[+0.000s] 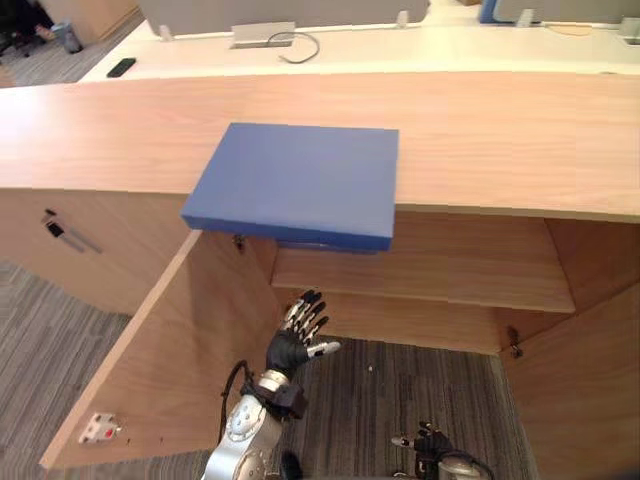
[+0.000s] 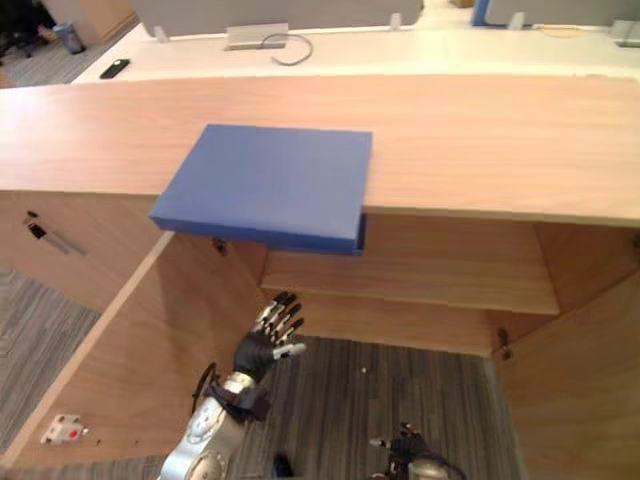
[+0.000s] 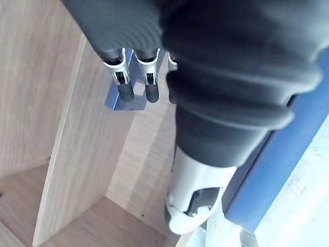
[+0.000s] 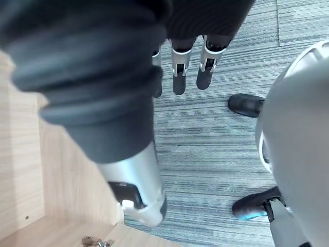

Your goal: Walk over to the cabinet, pick up the folder, carry it to the office cabinet, place the folder inside the office cabinet, then close the office cabinet door

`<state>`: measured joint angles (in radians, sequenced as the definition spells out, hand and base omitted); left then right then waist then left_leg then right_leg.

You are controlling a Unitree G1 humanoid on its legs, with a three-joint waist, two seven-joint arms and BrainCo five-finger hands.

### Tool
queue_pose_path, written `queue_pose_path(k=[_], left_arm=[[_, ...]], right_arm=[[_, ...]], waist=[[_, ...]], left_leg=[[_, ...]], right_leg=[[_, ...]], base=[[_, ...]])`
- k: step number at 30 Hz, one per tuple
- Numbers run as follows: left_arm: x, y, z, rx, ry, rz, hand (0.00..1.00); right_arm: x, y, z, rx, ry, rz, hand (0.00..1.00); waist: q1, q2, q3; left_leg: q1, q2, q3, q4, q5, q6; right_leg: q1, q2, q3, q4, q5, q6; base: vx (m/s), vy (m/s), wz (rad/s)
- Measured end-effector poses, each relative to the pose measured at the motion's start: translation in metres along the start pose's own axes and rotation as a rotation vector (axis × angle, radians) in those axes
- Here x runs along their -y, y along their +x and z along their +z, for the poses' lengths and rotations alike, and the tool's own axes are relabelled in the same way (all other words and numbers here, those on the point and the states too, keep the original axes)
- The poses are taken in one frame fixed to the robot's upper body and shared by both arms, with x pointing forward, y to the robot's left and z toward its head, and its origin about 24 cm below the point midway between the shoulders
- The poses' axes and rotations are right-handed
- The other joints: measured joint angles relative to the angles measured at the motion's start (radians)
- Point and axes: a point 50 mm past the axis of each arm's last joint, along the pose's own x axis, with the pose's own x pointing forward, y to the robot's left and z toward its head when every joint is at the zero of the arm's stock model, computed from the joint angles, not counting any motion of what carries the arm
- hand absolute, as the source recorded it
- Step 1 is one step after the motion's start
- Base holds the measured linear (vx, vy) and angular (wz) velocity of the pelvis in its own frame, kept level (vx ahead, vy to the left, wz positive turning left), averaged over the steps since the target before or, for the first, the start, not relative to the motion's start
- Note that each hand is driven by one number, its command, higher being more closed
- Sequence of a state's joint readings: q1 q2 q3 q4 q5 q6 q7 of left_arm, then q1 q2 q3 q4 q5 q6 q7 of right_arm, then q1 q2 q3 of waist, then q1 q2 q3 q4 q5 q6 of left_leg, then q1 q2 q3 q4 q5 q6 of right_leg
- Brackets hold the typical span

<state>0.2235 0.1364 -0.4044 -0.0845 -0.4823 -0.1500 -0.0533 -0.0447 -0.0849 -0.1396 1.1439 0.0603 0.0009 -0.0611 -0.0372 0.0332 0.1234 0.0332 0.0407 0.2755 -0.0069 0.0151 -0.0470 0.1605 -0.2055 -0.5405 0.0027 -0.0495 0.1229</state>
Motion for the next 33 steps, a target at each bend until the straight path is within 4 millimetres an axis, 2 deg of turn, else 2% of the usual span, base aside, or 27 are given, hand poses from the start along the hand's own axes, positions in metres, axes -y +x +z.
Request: queue_pose_path(k=[6,13,17,21,27,33], left_arm=[[-0.012,-0.019,-0.004,-0.02,0.094,0.08,0.0],[-0.026,-0.036,-0.007,-0.057,0.14,0.147,0.0],[-0.015,-0.036,0.023,0.101,0.255,0.177,0.0],[-0.012,-0.037,0.052,0.319,0.452,0.347,0.0],[-0.003,-0.038,0.087,0.541,0.611,0.479,0.0],[0.013,-0.03,0.119,0.769,0.74,0.491,0.0]], right_arm=[[-0.004,0.002,0.013,0.024,0.106,-0.005,0.0],[-0.007,0.004,0.025,0.048,0.155,-0.005,0.0],[-0.004,0.004,0.009,-0.012,0.152,-0.032,0.0],[0.002,0.0,-0.017,-0.091,0.177,-0.078,0.0],[0.003,-0.002,-0.026,-0.114,0.157,-0.091,0.0],[-0.002,-0.004,-0.031,-0.12,0.122,-0.082,0.0]], waist=[[0.035,-0.009,0.005],[0.055,-0.023,0.015],[0.072,-0.024,0.016],[0.083,-0.026,0.017],[0.084,-0.043,0.014],[0.083,-0.065,-0.004]], left_leg=[[-0.02,-0.001,-0.036,-0.01,0.017,0.004],[-0.031,-0.005,-0.054,-0.027,0.051,0.008],[-0.062,-0.002,-0.066,-0.027,0.073,0.01],[-0.064,0.0,-0.082,-0.03,0.09,0.013],[-0.049,0.002,-0.099,-0.078,0.129,0.016],[-0.034,0.017,-0.069,-0.078,0.13,0.01]], right_leg=[[0.0,0.008,-0.029,-0.011,0.017,-0.01],[-0.004,0.01,-0.034,-0.015,0.018,-0.01],[-0.031,0.013,-0.034,-0.005,0.016,-0.01],[-0.033,0.014,-0.042,0.014,0.015,-0.01],[-0.031,0.026,-0.058,0.021,0.016,-0.011],[-0.033,0.034,-0.029,0.017,0.018,-0.014]], base=[[-0.07,0.011,0.19],[-0.1,0.005,0.08],[-0.13,0.005,0.08],[-0.11,0.009,0.1],[-0.06,-0.001,0.1],[-0.01,-0.012,-0.12]])
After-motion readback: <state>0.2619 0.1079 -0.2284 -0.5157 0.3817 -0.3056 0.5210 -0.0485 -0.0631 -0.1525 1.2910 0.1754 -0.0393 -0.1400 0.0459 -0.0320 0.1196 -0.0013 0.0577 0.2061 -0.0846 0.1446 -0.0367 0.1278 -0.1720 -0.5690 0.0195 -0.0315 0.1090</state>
